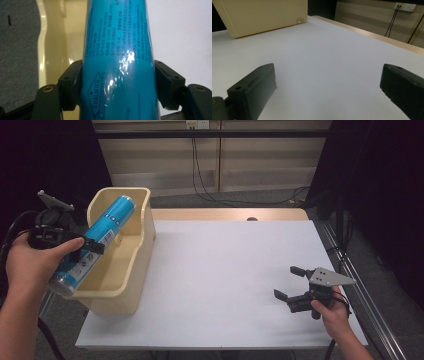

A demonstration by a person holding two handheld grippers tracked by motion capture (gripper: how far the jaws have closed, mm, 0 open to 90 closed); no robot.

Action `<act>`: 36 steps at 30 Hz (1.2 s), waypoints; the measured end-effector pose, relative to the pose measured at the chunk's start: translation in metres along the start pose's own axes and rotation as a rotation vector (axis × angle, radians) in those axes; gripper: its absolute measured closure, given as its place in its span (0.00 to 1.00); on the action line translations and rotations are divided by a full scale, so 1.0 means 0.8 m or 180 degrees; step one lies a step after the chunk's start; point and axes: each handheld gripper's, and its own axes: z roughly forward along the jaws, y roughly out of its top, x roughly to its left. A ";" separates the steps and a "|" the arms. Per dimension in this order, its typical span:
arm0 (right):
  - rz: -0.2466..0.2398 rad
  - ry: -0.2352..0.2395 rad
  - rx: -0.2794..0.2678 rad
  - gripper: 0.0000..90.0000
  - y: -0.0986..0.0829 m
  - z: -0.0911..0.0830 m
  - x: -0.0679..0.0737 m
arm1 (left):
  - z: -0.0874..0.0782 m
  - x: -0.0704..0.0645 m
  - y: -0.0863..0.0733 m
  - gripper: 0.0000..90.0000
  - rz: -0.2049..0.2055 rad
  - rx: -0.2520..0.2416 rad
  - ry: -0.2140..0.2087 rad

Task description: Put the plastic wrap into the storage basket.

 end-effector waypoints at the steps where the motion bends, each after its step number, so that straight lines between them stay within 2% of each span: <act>1: -0.0008 0.0000 -0.0003 0.00 0.000 0.000 0.000 | 0.002 0.001 -0.001 0.36 -0.0024 -0.0005 0.0022; 4: -0.0014 0.0010 -0.0001 0.00 0.000 -0.001 0.001 | 0.007 0.005 -0.002 0.36 -0.0071 0.0028 0.0083; 5: -0.0007 0.0008 -0.0005 0.00 -0.001 -0.001 0.000 | 0.011 0.008 -0.003 0.36 -0.0131 0.0078 0.0083; 13: 0.0000 0.0007 -0.0020 0.00 -0.001 -0.002 -0.001 | 0.027 0.015 -0.002 0.36 -0.0209 0.0211 0.0206; 16: -0.0011 0.0002 -0.0018 0.00 -0.001 -0.001 0.000 | 0.030 0.015 -0.002 0.36 -0.0199 0.0253 0.0213; 17: -0.0011 0.0006 -0.0019 0.00 -0.001 -0.001 0.000 | 0.029 0.016 -0.001 0.36 -0.0194 0.0231 0.0194; 18: -0.0009 0.0004 -0.0019 0.00 -0.001 -0.001 -0.001 | 0.029 0.017 -0.001 0.35 -0.0248 0.0183 0.0152; 19: -0.0004 0.0006 -0.0010 0.00 -0.001 0.000 -0.001 | 0.027 0.018 -0.001 0.38 -0.0252 0.0129 0.0116; 20: -0.0009 0.0003 -0.0005 0.00 -0.001 0.000 -0.001 | 0.025 0.018 0.001 0.45 -0.0253 0.0072 0.0119; 21: -0.0013 0.0008 -0.0007 0.00 -0.001 0.000 0.000 | 0.020 0.016 0.002 0.61 -0.0233 0.0008 0.0129; 22: -0.0017 0.0005 -0.0007 0.00 -0.001 -0.001 0.000 | 0.012 0.014 0.005 0.58 -0.0258 -0.0148 0.0032; 23: -0.0017 0.0005 -0.0007 0.00 -0.001 -0.001 0.000 | 0.005 0.011 0.009 0.58 -0.0256 -0.0221 -0.0039; 25: -0.0014 -0.0001 -0.0011 0.00 -0.001 -0.001 0.000 | -0.001 0.001 0.017 0.45 -0.0172 -0.0110 0.0128; 26: -0.0012 -0.0007 -0.0013 0.00 -0.002 -0.002 0.000 | -0.003 -0.004 0.021 0.40 -0.0150 -0.0117 0.0138; 29: -0.0001 -0.0017 -0.0011 0.00 -0.003 -0.004 0.000 | -0.005 -0.020 0.030 0.33 -0.0068 -0.0243 0.0009; 31: 0.0004 -0.0028 -0.0013 0.00 -0.004 -0.005 -0.001 | -0.001 -0.026 0.033 0.31 -0.0036 -0.0272 -0.0078; 35: 0.0024 -0.0051 0.0004 0.00 -0.007 -0.009 -0.002 | 0.011 -0.039 0.039 0.25 -0.0001 -0.0308 -0.0161; 36: 0.0025 -0.0045 0.0004 0.00 -0.008 -0.010 -0.002 | 0.014 -0.042 0.041 0.24 0.0042 -0.0298 -0.0167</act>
